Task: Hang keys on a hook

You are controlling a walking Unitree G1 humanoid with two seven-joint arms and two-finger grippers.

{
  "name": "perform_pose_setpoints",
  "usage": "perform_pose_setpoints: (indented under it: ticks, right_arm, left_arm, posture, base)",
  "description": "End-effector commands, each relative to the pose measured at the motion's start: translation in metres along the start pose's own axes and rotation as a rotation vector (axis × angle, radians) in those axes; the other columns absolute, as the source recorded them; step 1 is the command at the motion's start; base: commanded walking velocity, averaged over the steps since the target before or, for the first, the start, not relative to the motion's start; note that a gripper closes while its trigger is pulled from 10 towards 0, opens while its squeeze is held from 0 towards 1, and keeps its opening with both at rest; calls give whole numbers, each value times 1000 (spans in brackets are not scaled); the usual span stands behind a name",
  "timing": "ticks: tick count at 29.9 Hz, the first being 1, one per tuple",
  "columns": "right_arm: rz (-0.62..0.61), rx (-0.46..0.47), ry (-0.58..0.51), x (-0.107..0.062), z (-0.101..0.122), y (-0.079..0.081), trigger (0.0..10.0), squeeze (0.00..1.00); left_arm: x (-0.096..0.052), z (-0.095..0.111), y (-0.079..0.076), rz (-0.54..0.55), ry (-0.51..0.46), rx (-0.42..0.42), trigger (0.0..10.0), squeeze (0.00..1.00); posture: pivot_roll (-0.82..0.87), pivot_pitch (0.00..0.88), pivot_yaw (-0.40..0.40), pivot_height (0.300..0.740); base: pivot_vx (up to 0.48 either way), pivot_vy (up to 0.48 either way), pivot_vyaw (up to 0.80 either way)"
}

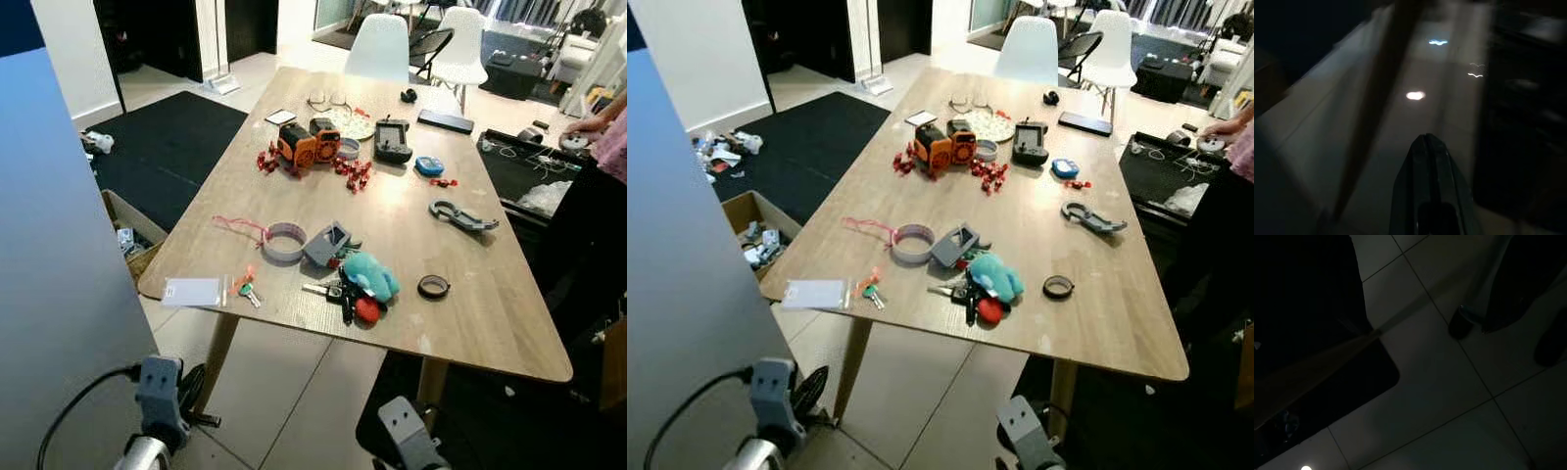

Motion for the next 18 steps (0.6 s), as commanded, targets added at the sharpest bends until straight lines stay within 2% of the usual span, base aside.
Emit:
perform_pose_setpoints:
  ticks: [1,2,3,4,6,8,9,13,14,18]
  right_arm:
    - [-20,16,10,-3,-7,-4,10000,0]
    - [-20,16,10,-3,-7,-4,10000,0]
    - [-20,13,8,-3,-7,-5,10000,0]
    - [-20,12,7,-3,-7,-5,10000,0]
    - [-18,9,6,-3,-7,-5,10000,0]
    - [-18,8,5,-3,-6,-5,10000,0]
    - [-18,8,5,-3,-6,-5,10000,0]
    - [-12,1,2,-2,-5,-4,10000,0]
    - [-11,0,1,-2,-4,-4,10000,0]
    - [-12,-2,-1,-2,-3,-5,10000,0]
  left_arm:
    - [-12,5,-4,-160,22,86,10000,0]
    - [-12,5,-4,-160,22,86,10000,0]
    - [-20,14,-6,-270,29,156,10000,0]
    - [-22,18,-7,-297,26,171,10000,0]
    - [-22,30,-9,-351,10,185,10000,0]
    - [-17,49,-18,-409,-44,193,10000,0]
    - [-17,49,-18,-409,-44,193,10000,0]
    - [1,105,-51,-513,-229,158,10000,0]
    - [10,128,-64,-527,-313,153,10000,0]
    - [26,151,-78,-489,-392,130,10000,0]
  posture:
    - [42,61,-71,740]
    - [42,61,-71,740]
    - [43,59,-72,740]
    - [43,59,-72,740]
    - [44,56,-74,740]
    - [47,55,-76,740]
    - [47,55,-76,740]
    - [46,54,-78,740]
    - [46,55,-78,740]
    - [43,56,-77,740]
  base:
    - [0,0,0]
    - [0,0,0]
    - [0,0,0]
    - [0,0,0]
    - [0,0,0]
    - [0,0,0]
    - [0,0,0]
    - [0,0,0]
    - [0,0,0]
    - [0,0,0]
Point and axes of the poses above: a point about 5 cm out from each wrist's last joint towards the gripper, its own x axis pointing out of the wrist towards the gripper, its own z axis along the axis of the wrist's last joint, y = z × x, the point moved 3 cm from there along x, pointing out of the wrist towards the gripper, and after that the axes turned 5 degrees about -x, right-handed, at the moved point
